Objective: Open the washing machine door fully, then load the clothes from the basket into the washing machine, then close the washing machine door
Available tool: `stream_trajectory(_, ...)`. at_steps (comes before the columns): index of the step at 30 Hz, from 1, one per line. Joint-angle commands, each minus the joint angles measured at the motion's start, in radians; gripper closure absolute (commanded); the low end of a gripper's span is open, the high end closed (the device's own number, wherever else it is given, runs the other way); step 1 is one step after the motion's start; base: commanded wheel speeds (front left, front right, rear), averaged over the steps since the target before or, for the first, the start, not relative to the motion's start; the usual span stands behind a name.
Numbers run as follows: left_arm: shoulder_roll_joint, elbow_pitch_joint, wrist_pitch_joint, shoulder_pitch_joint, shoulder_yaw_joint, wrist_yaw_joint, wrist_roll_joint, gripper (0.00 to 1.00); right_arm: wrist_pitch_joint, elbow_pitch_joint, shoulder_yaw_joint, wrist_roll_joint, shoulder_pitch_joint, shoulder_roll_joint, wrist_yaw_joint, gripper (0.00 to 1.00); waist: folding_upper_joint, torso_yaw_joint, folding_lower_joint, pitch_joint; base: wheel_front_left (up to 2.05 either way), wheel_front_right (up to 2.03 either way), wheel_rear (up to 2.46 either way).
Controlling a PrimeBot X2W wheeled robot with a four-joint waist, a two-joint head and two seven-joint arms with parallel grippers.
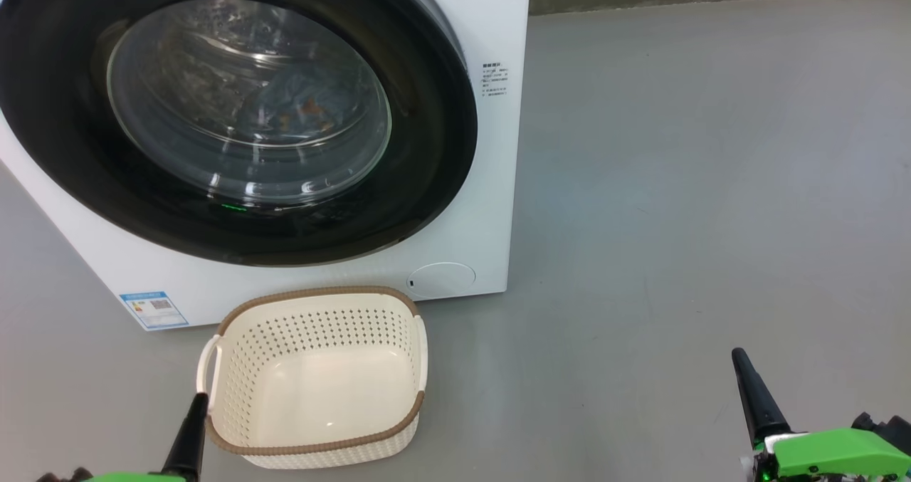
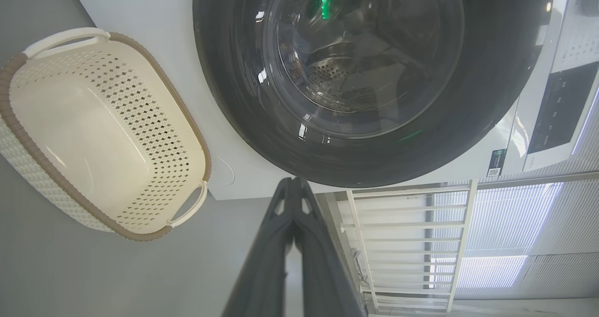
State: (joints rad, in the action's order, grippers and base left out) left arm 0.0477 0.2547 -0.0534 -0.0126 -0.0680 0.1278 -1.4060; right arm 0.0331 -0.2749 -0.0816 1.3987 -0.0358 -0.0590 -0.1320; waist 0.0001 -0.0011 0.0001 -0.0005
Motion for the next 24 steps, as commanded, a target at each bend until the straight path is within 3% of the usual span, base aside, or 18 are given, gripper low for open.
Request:
stream_trajectory(1,0.011,-0.018,-0.010,-0.058,-0.031,0.002,-0.030,1.00,0.010,0.029,0.011,0.042,-0.050,-0.009,0.001,1.00,-0.0001,0.000,0.0000,0.000,0.00,0.00,0.00)
stream_trajectory(19,0.003,-0.010,-0.060,-0.095,-0.046,0.003,-0.201,1.00,0.062,0.031,-0.009,0.227,-0.070,-0.008,0.001,1.00,-0.0001,0.001,0.0000,0.004,0.00,0.00,0.00)
stream_trajectory(24,0.003,-0.010,-0.060,-0.095,-0.046,0.003,-0.202,1.00,0.063,0.031,-0.011,0.228,-0.070,-0.007,0.001,1.00,-0.0001,0.001,0.0000,0.004,0.00,0.00,0.00)
